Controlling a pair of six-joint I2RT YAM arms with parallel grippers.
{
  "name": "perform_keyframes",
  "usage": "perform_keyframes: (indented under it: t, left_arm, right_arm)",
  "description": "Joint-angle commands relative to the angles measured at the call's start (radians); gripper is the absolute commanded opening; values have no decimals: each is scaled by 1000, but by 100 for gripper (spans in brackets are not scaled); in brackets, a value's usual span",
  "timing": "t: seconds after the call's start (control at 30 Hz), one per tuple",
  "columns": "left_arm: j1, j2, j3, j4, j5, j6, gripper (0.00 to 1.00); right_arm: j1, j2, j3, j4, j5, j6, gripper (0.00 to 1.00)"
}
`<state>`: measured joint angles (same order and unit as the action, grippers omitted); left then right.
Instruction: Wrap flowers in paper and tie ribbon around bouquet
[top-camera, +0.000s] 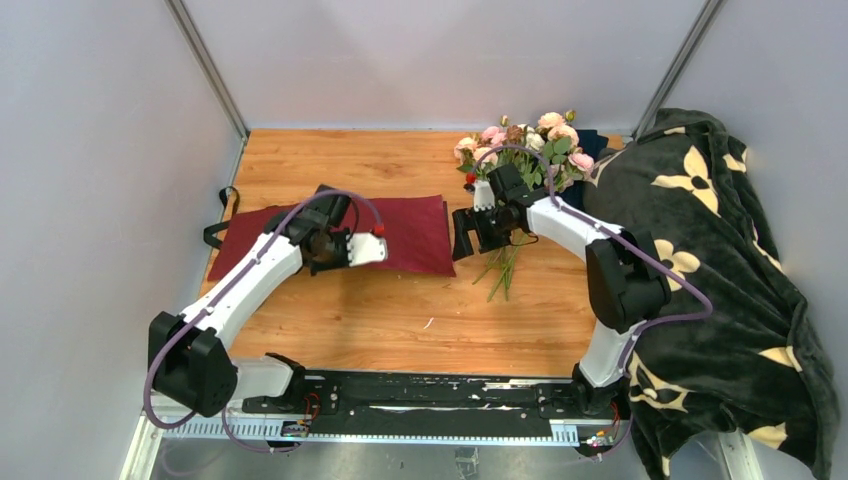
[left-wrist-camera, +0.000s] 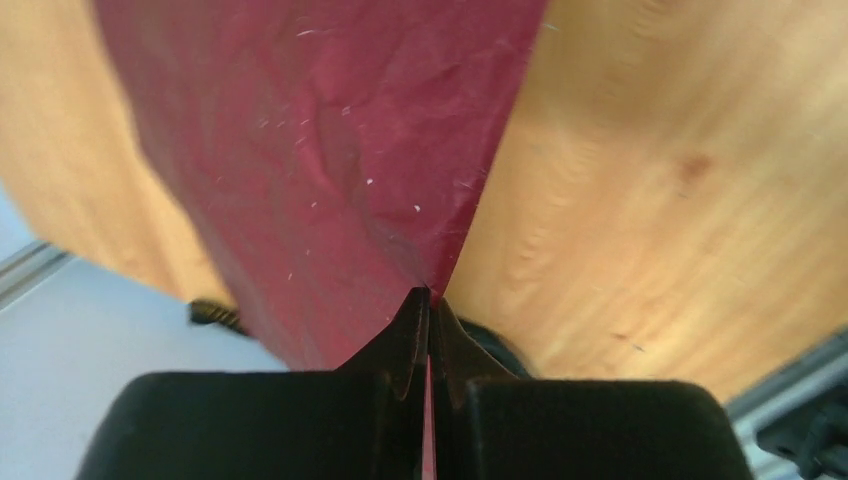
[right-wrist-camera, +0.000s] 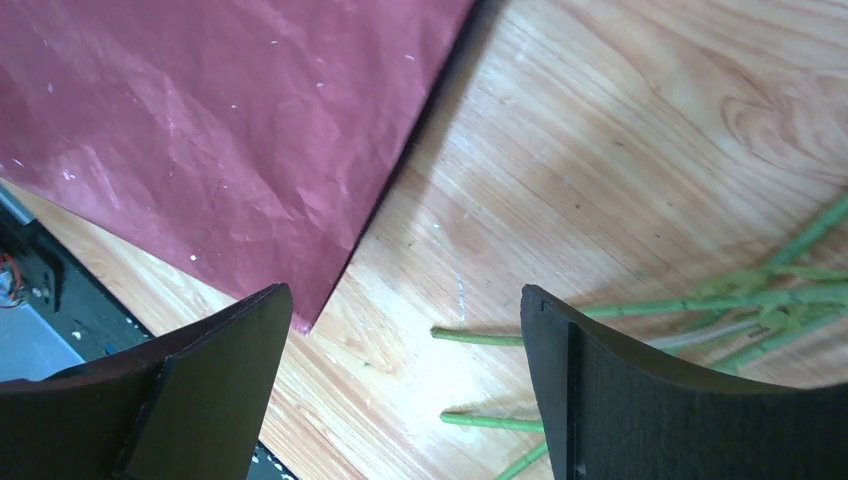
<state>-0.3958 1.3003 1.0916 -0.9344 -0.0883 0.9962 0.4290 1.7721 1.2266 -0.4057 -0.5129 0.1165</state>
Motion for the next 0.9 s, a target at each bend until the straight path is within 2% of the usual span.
perform_keyframes:
  t: [0.0,0.27,0.33,0.57,0.7,0.87]
  left_arm:
    - [-12,-47,-150,-38,97,72,0]
    - [-38,-20,-231,-27,163,57,0]
    - [-38,-19,-242,-27,158,68,0]
    - [-38,-23,-284,-25,139,100,0]
    - [-38,-20,-285,-25,147,99,0]
    - [-38,-11,-280,-25,150,101,0]
  right_arm:
    - [0,-4,27,-60,95,20,90]
    - [-4,132,46,120,-56,218,75]
    - [-12,183,105,133,-69,212,74]
    - [-18,433,499,83,-100,100,68]
    - [-18,564,641,97,-101,124,62]
    - [-18,683,768,96,-129,150,50]
